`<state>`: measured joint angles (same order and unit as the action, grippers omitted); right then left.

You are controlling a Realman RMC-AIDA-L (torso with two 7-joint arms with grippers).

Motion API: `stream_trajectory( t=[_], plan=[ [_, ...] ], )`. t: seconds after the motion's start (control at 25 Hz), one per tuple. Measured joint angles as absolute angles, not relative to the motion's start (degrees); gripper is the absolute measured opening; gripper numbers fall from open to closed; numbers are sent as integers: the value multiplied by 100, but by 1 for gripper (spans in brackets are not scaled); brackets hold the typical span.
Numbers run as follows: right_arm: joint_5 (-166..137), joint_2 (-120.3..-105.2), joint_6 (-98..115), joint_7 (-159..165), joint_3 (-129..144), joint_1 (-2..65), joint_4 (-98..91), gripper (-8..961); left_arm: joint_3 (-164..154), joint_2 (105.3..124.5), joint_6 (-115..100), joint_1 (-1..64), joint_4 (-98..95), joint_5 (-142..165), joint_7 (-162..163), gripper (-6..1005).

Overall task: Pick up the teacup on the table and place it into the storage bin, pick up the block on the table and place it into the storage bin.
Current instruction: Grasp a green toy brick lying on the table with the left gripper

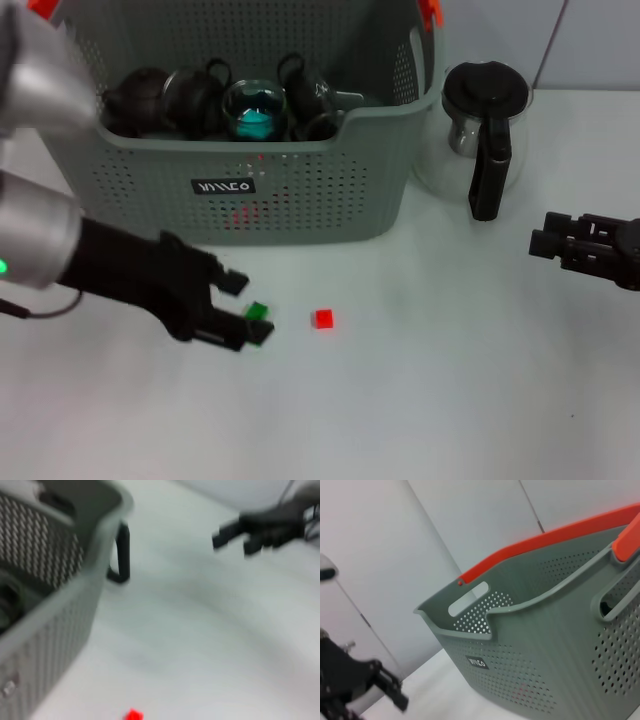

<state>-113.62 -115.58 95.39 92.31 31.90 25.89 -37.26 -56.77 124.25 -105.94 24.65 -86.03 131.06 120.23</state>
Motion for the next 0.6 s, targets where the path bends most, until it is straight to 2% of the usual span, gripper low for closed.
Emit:
stream_trajectory(
  t=[0.6],
  plan=[
    [-11365,-11558,9558,9242,3190,2549,-3718,607,-8084,12433,-9045,2754,-8519,15037,14688,663]
  ],
)
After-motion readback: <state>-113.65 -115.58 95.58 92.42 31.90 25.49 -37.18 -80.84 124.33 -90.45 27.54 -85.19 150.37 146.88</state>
